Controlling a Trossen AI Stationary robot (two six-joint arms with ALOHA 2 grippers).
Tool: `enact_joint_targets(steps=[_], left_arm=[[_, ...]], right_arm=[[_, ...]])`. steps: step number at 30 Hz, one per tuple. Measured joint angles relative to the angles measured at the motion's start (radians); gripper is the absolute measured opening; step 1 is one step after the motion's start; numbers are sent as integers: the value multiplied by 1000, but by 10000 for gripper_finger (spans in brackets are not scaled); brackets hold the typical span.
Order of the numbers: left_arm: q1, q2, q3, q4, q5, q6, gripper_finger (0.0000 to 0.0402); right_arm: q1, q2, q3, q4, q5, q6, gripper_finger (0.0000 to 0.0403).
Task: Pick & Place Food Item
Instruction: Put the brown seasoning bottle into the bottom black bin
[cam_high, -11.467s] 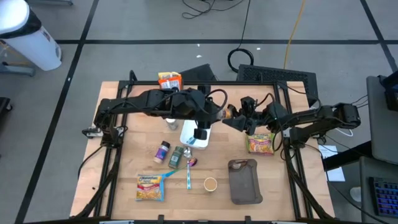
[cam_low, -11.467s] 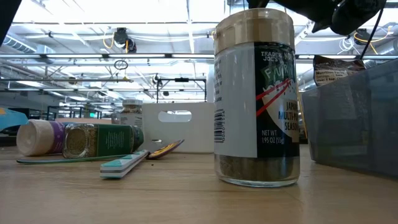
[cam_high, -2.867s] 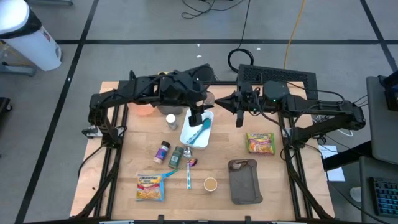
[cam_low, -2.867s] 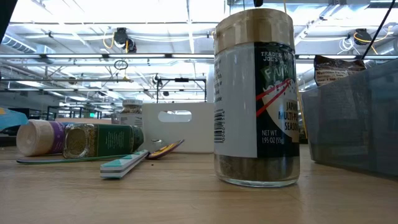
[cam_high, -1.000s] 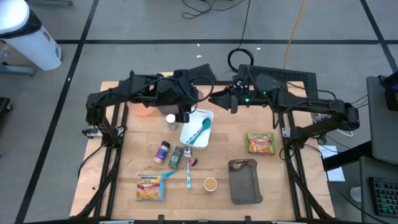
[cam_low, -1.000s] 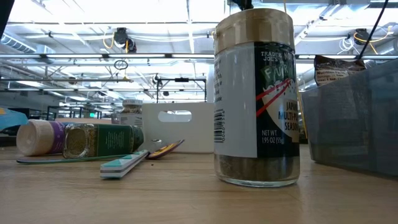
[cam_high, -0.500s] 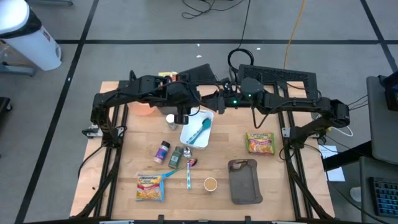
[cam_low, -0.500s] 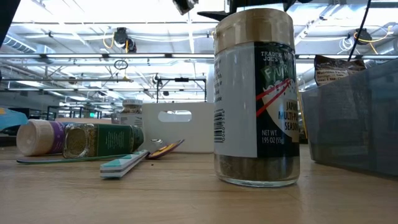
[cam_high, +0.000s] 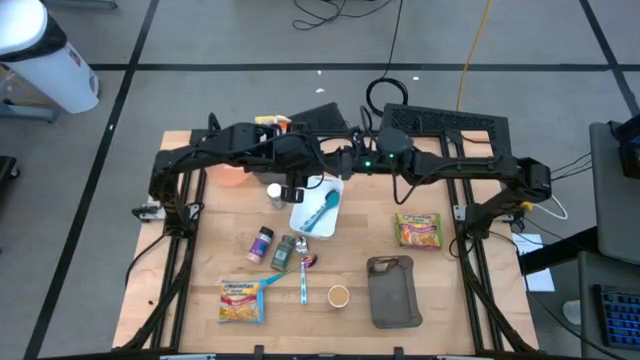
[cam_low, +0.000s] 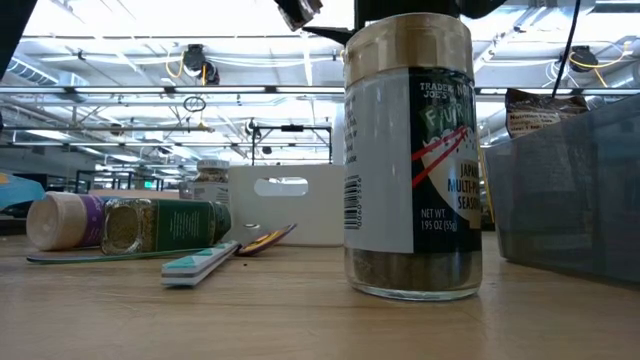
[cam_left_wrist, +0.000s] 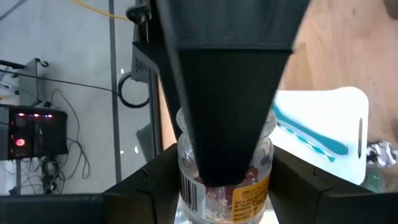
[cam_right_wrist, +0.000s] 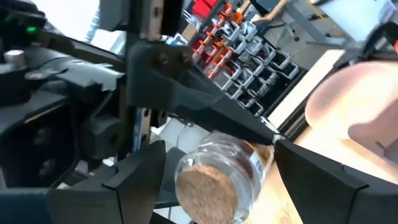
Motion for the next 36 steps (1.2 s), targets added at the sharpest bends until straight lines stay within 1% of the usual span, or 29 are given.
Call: enact_joint_targets(steps=[7,12,22,26,32,34,36], left_arm=[[5,8,0,-3,-19,10,200],[6,12,0,-8,-70,34,200],[8,13,0,-7,-67,50,200],[8,14,0,-7,-69,52,200],[7,17,0,-7,-74,64,200],[8,17,0,-9,-77,64,200],[8,17,0,-8,-82,64,200]], right_arm=[[0,15,-1,1,1,24,293],[0,12,-1,-7,3,31,293],[0,14,-1,-11,3,31,288],[0,14,-1,-17,4,32,264],[-1,14,-1,-24,4,32,207],[-1,14,-1,-25,5,30,197],[-1,13,-1,-28,6,31,195]])
